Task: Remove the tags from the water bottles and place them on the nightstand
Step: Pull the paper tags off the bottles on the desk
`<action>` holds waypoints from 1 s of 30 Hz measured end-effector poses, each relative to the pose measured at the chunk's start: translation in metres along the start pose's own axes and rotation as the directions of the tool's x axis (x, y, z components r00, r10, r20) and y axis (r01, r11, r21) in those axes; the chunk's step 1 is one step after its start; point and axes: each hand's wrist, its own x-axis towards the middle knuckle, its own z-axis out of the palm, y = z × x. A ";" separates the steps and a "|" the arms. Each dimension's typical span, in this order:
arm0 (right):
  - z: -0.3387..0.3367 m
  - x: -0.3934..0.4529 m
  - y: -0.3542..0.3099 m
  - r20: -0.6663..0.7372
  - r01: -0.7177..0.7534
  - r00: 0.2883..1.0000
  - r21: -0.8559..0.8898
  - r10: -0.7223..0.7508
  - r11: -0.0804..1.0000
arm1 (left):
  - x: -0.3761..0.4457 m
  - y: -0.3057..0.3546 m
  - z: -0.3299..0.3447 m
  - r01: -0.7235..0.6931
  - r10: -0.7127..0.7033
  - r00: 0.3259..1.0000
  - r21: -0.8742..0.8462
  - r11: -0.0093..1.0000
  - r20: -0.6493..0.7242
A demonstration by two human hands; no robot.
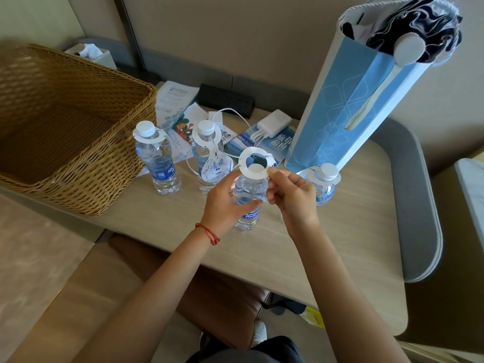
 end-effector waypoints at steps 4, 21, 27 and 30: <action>-0.007 -0.011 0.008 -0.021 0.014 1.000 -0.050 -0.015 0.999 | -0.005 -0.002 0.002 -0.009 0.009 1.000 0.012 1.000 -0.011; -0.114 -0.085 0.078 -0.341 -0.120 0.940 -0.253 0.027 0.960 | -0.094 -0.031 0.046 0.038 -0.034 0.999 0.263 0.964 -0.017; -0.155 -0.091 0.098 -0.491 -0.275 0.863 -0.260 0.119 0.925 | -0.097 -0.028 0.069 -0.060 0.013 0.992 0.381 0.922 0.123; -0.166 -0.088 0.104 -0.519 -0.339 0.840 -0.278 0.156 0.899 | -0.094 -0.028 0.078 -0.069 0.008 0.988 0.399 0.915 0.153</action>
